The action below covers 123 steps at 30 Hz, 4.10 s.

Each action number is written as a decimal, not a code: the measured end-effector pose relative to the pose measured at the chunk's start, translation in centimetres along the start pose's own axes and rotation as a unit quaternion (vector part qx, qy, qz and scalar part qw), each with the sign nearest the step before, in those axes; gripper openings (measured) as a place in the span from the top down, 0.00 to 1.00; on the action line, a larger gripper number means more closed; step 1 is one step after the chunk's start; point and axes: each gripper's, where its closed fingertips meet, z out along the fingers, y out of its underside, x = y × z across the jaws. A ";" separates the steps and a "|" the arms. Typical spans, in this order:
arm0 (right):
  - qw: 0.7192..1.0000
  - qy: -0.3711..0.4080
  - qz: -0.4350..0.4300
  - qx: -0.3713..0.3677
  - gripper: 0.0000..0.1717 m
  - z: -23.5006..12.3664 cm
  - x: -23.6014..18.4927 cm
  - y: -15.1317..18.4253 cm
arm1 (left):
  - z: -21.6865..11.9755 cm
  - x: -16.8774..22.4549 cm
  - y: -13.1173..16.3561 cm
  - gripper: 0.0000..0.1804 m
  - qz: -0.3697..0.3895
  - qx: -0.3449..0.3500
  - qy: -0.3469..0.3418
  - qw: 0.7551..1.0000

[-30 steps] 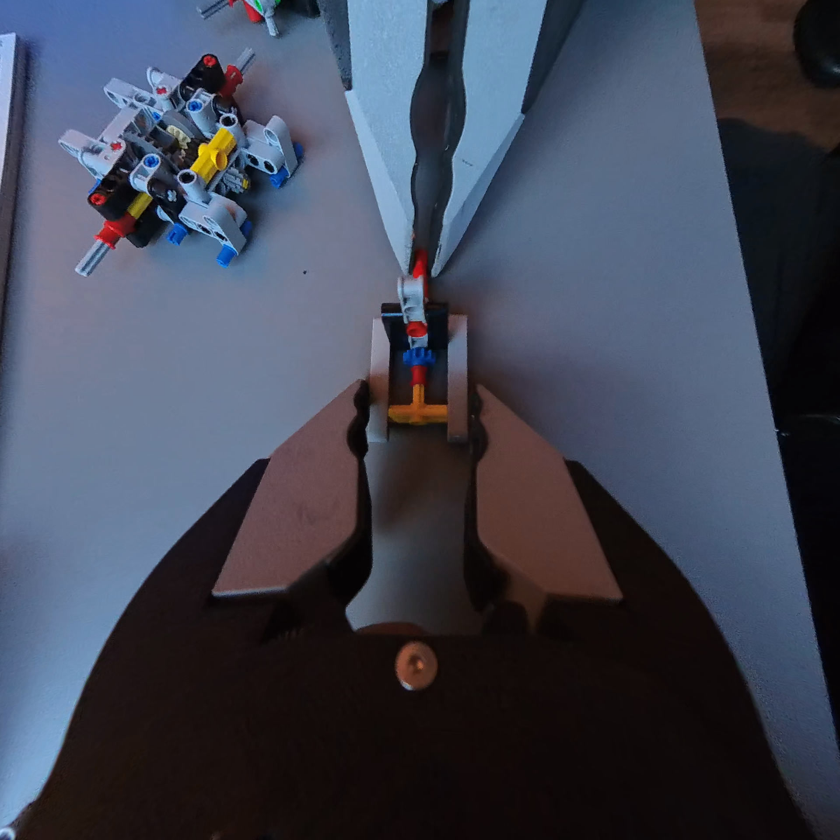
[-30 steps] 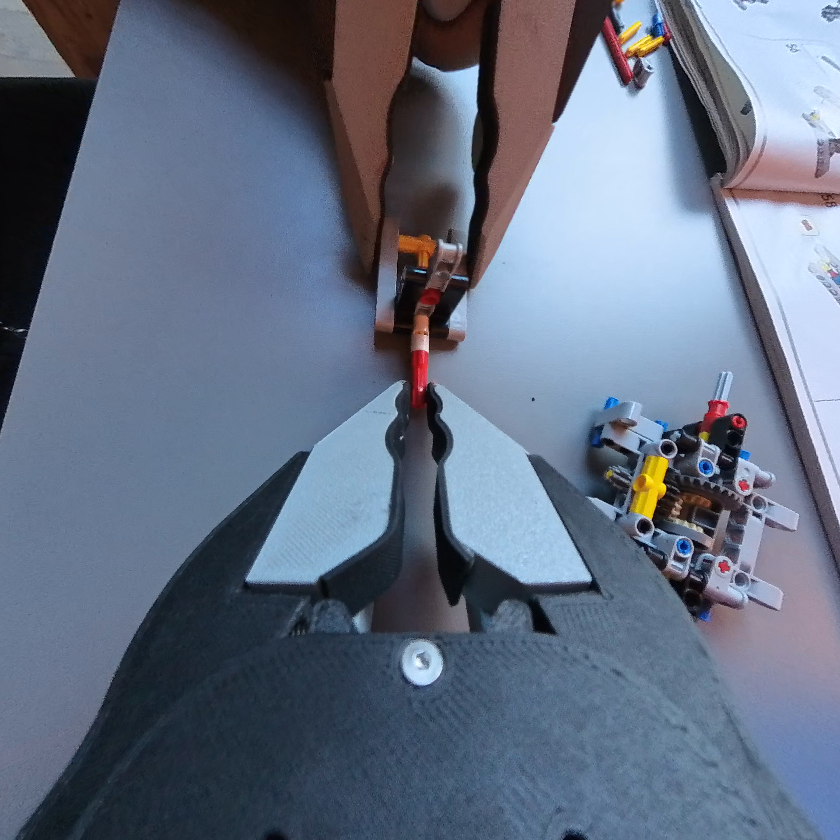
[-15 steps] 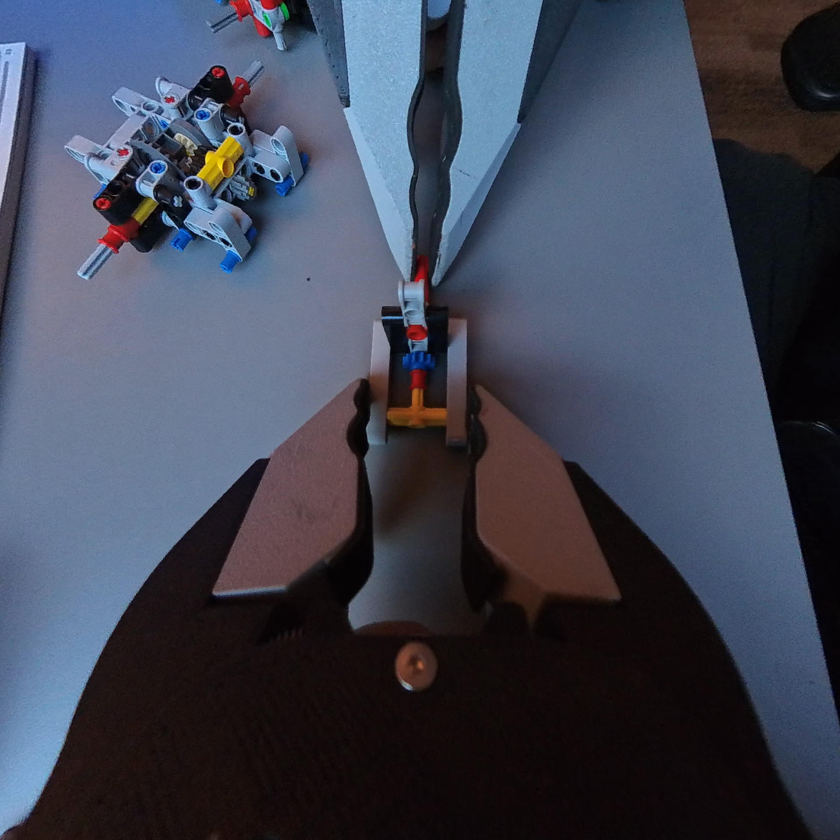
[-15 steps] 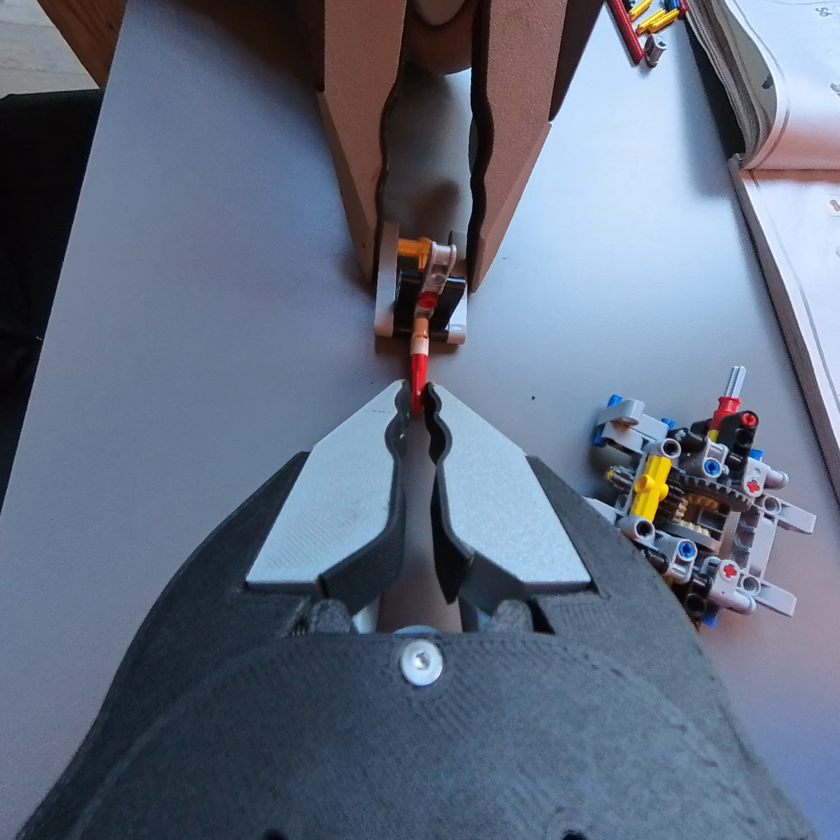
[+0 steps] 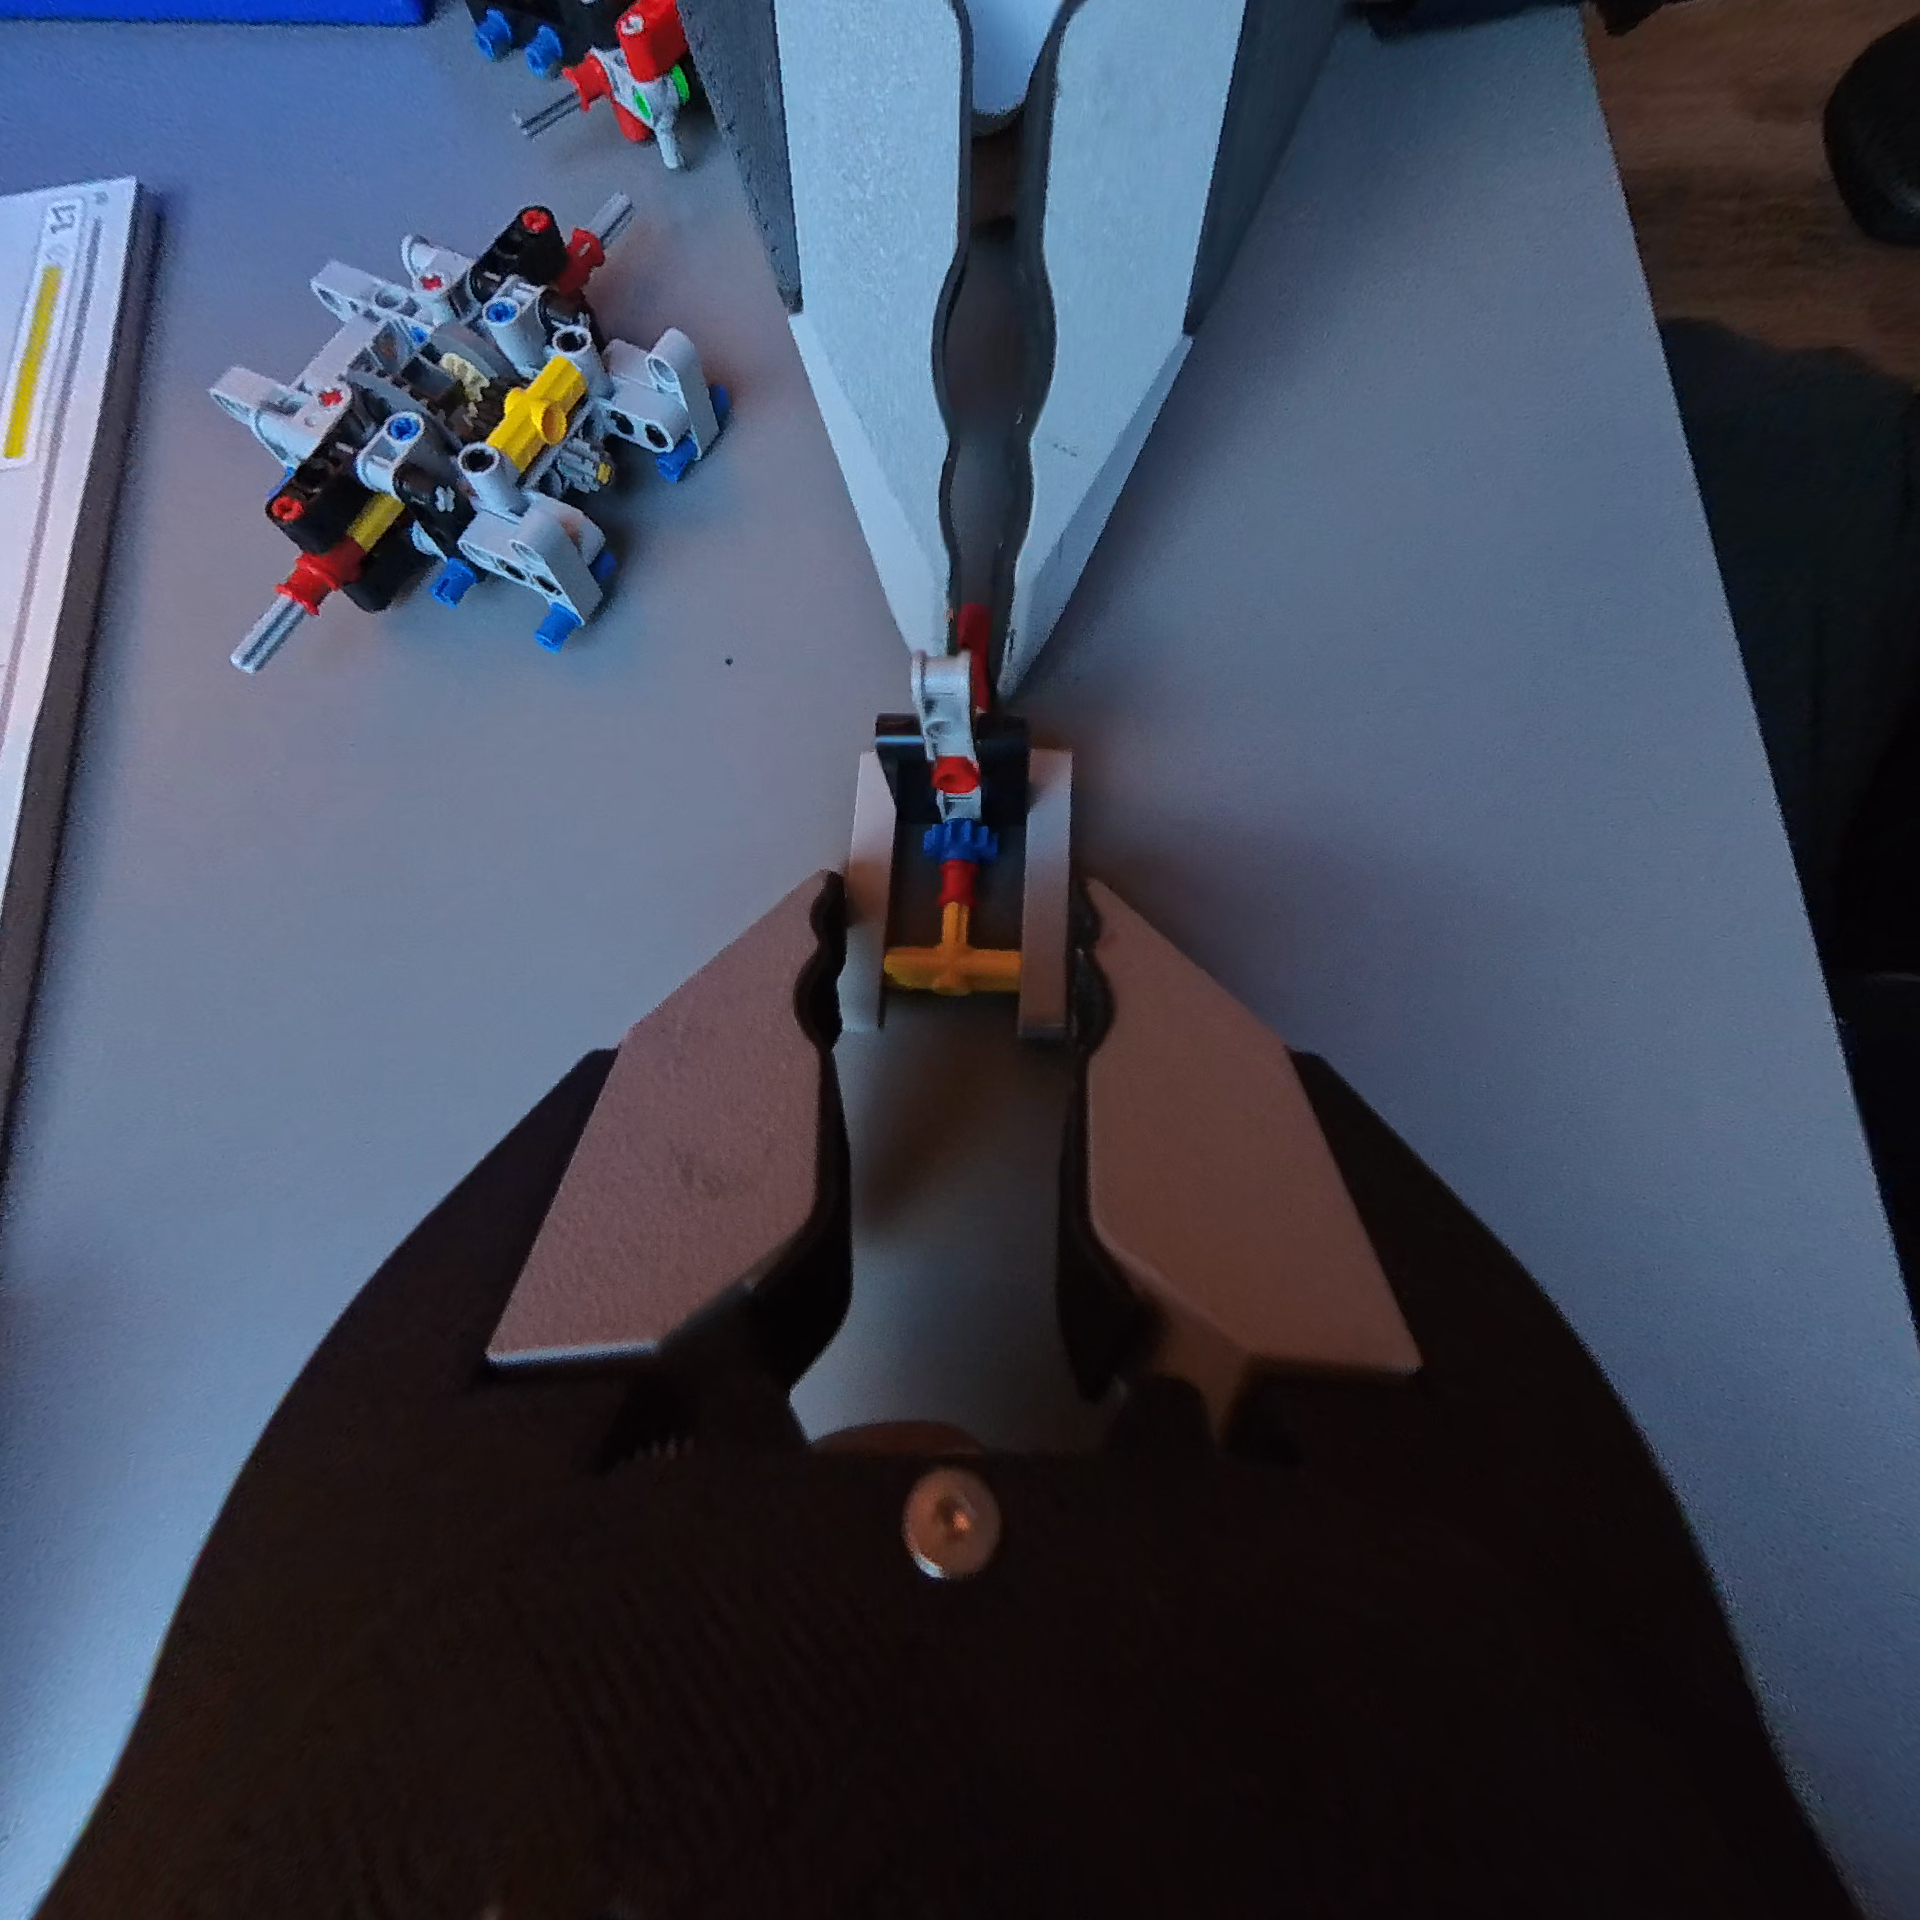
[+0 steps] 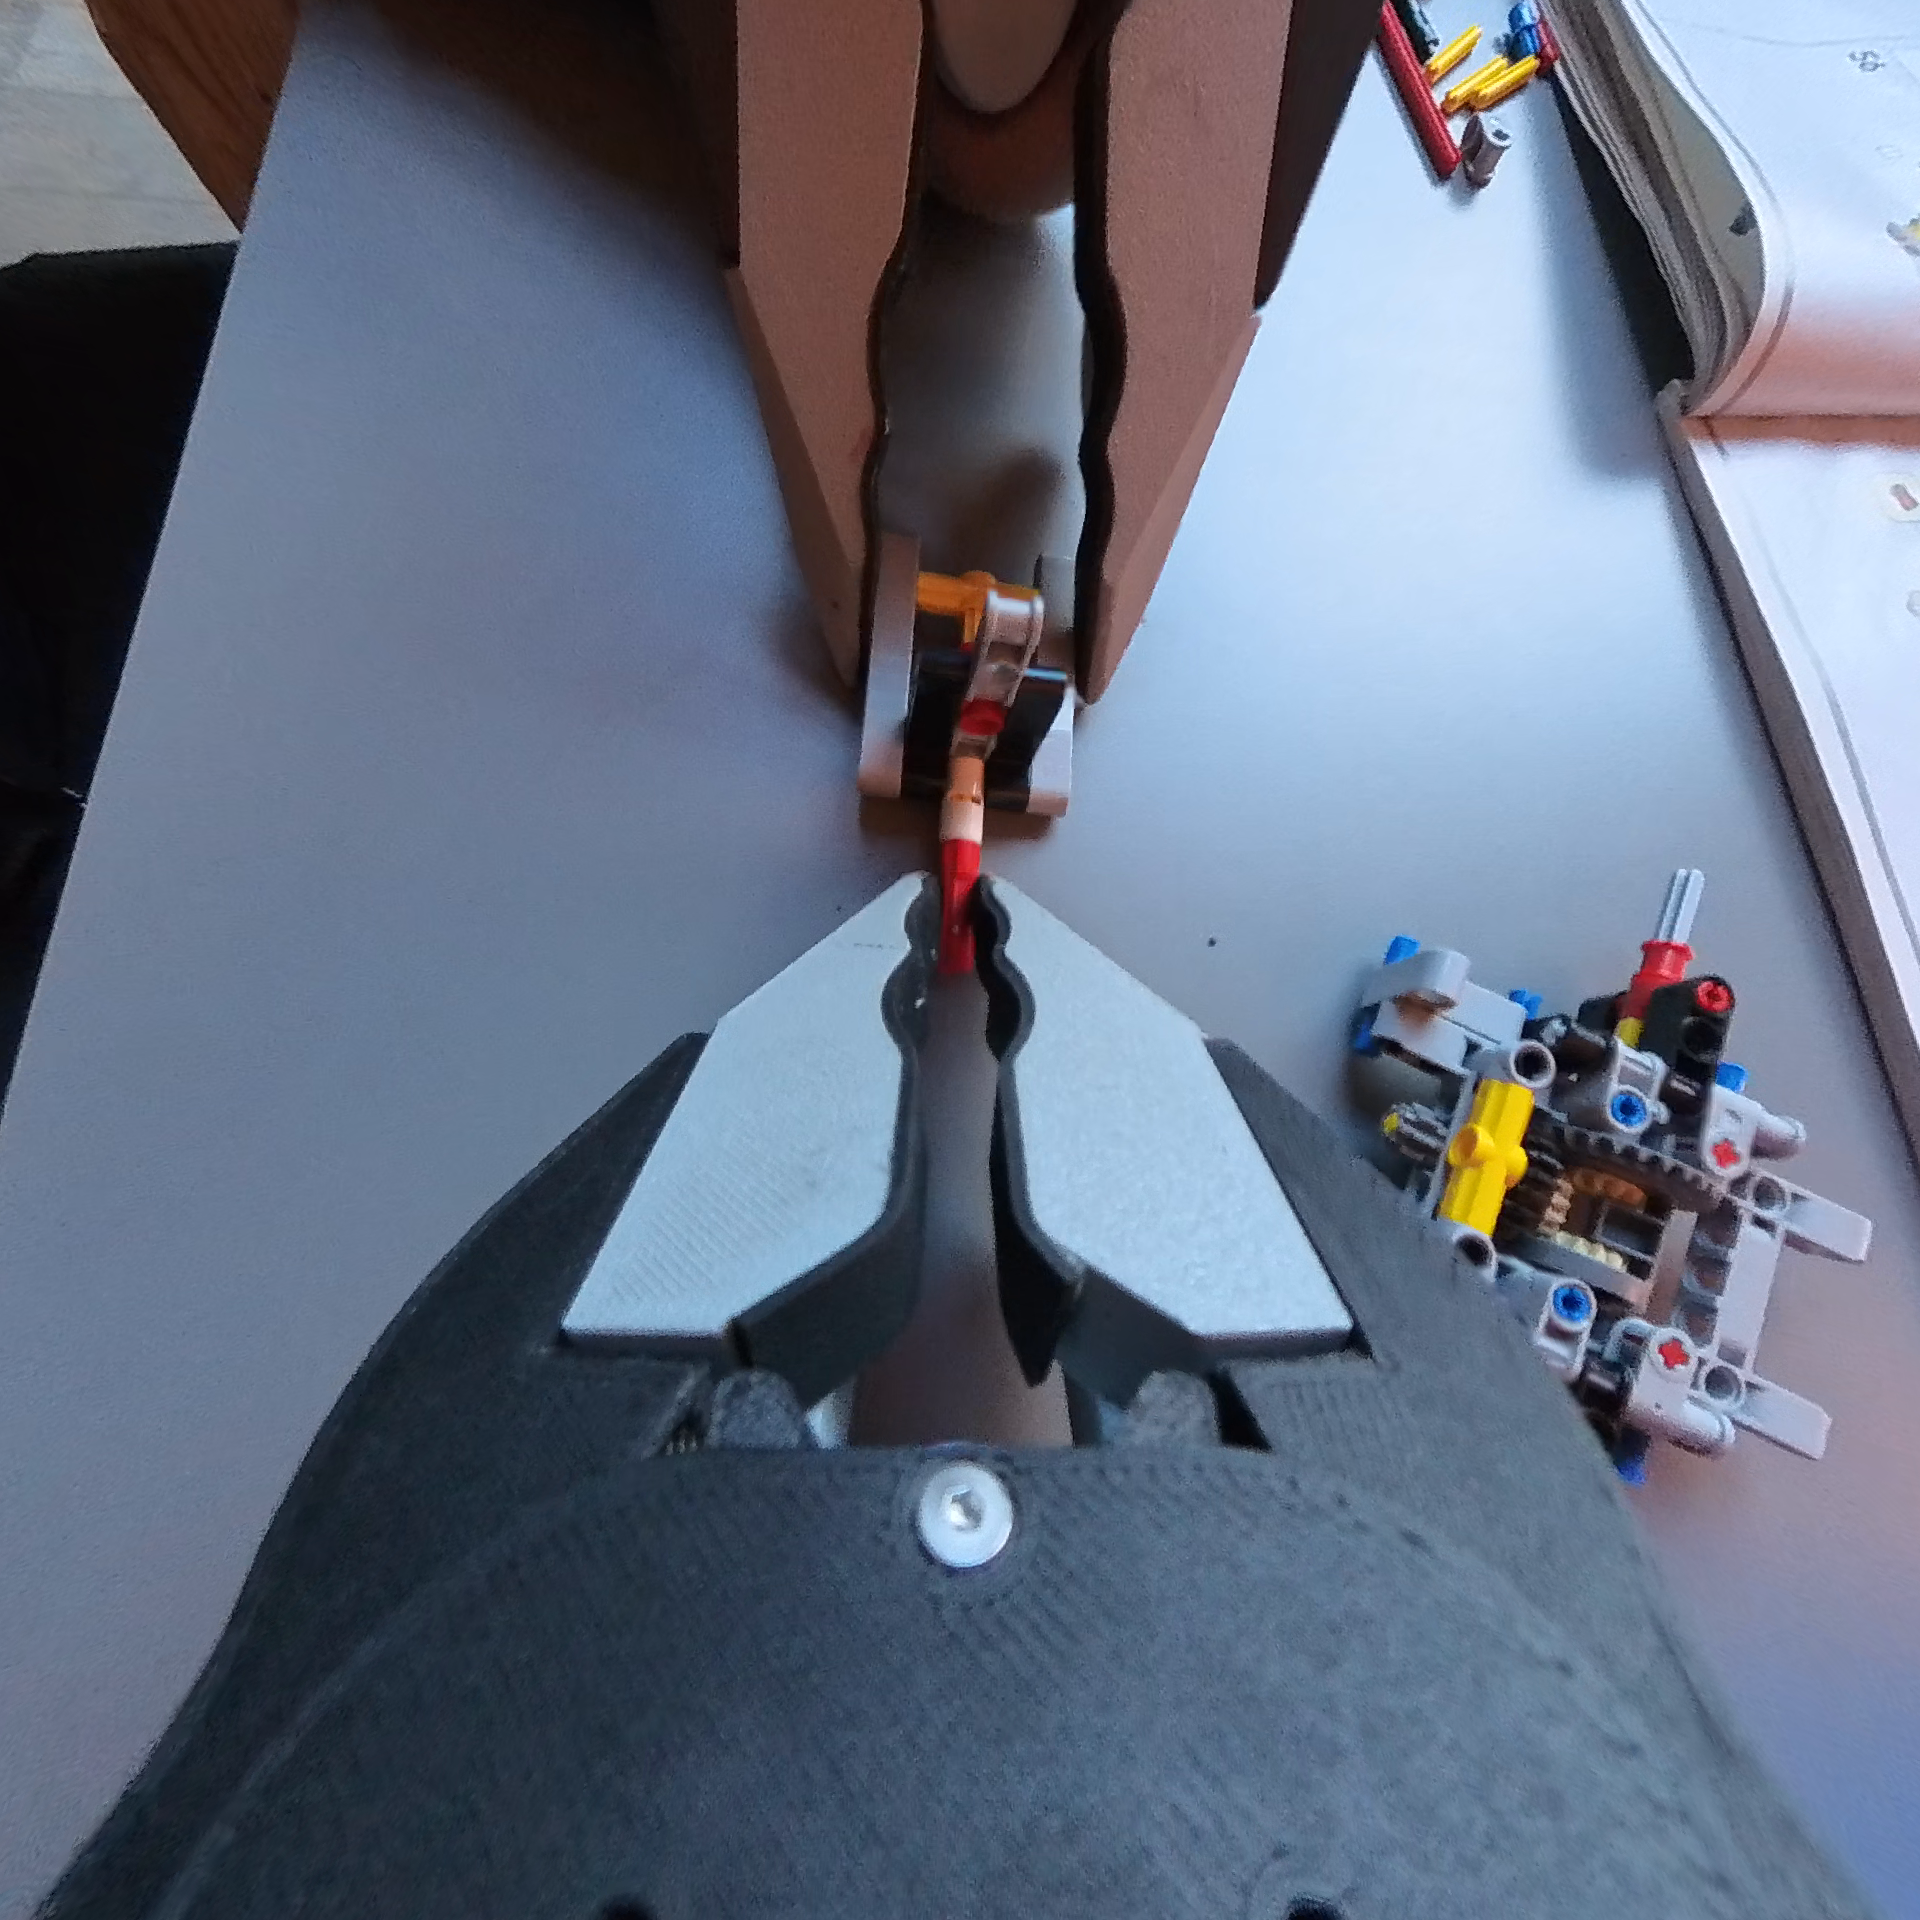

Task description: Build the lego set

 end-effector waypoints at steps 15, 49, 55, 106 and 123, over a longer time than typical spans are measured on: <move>0.998 0.046 -0.025 0.047 0.89 -1.2 0.6 -1.0 | -1.8 -0.4 0.6 0.65 -0.036 0.027 0.033 0.998; 0.873 0.030 0.286 0.395 0.75 -6.2 7.7 -8.2 | -7.8 -6.7 -7.1 1.00 0.030 0.230 -0.331 0.915; 0.883 0.046 0.299 0.359 0.82 -4.6 8.4 -8.0 | -3.1 -7.4 -2.7 1.00 -0.035 0.105 -0.253 0.961; 0.979 -0.002 0.100 0.179 0.85 -1.4 0.9 -6.0 | -6.6 0.6 -6.2 0.98 0.411 -0.340 -0.046 0.845; 0.886 -0.150 0.314 0.307 0.98 -4.4 2.4 -7.0 | -5.6 -2.3 -5.4 0.86 -0.122 0.072 -0.035 0.989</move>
